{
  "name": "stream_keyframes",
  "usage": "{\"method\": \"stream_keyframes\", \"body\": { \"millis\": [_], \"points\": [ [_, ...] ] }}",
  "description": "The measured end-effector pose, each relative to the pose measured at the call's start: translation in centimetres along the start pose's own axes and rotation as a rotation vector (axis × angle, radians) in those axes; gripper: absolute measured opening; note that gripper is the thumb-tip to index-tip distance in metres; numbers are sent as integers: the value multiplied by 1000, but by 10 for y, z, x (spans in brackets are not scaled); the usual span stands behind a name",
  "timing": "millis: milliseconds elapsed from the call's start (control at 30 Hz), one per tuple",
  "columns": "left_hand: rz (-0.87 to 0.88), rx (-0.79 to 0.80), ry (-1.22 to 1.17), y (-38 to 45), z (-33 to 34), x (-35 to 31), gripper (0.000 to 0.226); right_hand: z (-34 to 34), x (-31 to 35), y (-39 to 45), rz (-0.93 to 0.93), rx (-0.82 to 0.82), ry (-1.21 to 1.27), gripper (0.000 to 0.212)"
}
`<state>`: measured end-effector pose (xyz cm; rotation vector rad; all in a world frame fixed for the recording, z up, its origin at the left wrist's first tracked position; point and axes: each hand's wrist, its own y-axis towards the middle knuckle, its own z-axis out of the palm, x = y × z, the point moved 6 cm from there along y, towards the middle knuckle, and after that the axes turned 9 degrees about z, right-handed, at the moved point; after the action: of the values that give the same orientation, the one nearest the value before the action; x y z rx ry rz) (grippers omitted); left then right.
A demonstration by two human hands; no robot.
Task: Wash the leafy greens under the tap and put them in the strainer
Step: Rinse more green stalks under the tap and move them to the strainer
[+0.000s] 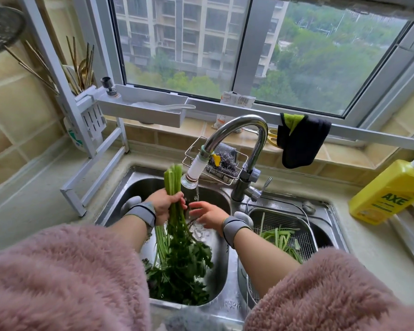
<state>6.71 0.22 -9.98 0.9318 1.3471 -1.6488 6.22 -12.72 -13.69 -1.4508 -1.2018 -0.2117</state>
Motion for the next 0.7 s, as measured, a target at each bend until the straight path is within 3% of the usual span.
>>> {"method": "stream_keyframes", "body": {
  "millis": [167,333,500,600,700],
  "points": [
    [33,31,-64,-1,1,-27,28,26,-3,-3,-24,81,-301,65],
    [77,2,-97,-1,-15,-43,27,25,-12,2,-68,-14,-532,26],
    [94,-59,-128,0,-30,-43,28,13,-19,-4,-3,-102,-444,25],
    [144,-99,-84,3,-34,-42,27,-3,-11,-5,-30,-308,-479,27],
    [159,-110,-82,4,-33,-41,25,-16,-8,-7,-25,-409,-414,27]
  ]
}}
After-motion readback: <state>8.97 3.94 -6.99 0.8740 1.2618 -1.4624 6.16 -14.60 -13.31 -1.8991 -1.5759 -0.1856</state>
